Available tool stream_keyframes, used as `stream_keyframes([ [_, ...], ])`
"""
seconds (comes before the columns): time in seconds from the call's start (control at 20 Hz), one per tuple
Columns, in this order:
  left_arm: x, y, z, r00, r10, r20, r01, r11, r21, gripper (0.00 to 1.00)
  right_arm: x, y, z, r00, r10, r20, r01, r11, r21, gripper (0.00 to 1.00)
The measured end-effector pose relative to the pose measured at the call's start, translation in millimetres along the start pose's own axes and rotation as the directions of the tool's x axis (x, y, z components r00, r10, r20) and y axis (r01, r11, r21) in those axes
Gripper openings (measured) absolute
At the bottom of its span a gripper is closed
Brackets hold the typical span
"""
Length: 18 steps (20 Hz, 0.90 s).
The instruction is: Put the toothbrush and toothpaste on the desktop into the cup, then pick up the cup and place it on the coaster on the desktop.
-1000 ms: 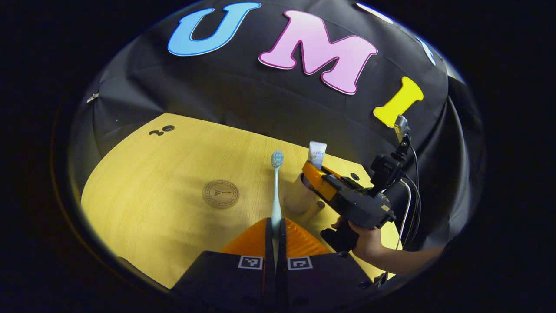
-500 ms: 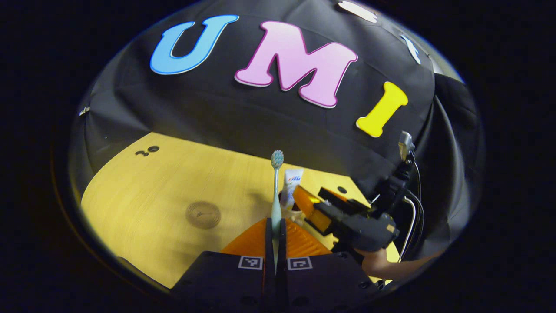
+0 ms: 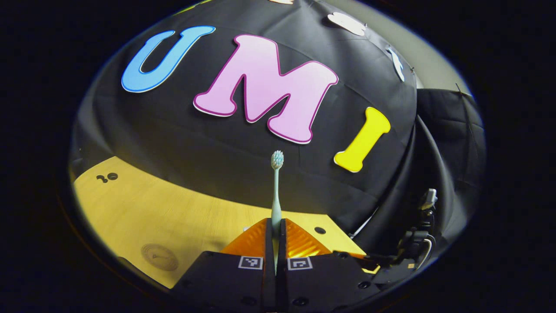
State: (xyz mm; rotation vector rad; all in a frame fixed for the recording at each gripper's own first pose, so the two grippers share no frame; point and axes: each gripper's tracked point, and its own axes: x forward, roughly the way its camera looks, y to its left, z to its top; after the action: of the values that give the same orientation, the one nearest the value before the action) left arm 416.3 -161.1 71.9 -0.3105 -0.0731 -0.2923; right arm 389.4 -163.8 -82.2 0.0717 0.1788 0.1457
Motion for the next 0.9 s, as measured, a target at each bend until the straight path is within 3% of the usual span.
stream_keyframes([
  [0.3, 38.3, 6.8, -22.3, 0.997, -0.016, 0.077, 0.01, 0.997, 0.076, 0.06, -10.6, -23.0, -11.8, 0.999, -0.027, -0.03, 0.025, 0.999, -0.043, 0.98],
  [0.6, 43.4, 8.9, -55.4, 0.996, -0.025, 0.091, 0.011, 0.989, 0.149, 0.07, -11.4, -18.4, -36.2, 0.997, -0.017, -0.076, 0.012, 0.998, -0.064, 0.98],
  [0.9, 39.7, 23.5, -85.0, 0.991, 0.033, 0.127, -0.053, 0.987, 0.153, 0.13, -12.3, -12.6, -51.5, 0.994, -0.011, -0.106, 0.002, 0.996, -0.084, 0.98],
])
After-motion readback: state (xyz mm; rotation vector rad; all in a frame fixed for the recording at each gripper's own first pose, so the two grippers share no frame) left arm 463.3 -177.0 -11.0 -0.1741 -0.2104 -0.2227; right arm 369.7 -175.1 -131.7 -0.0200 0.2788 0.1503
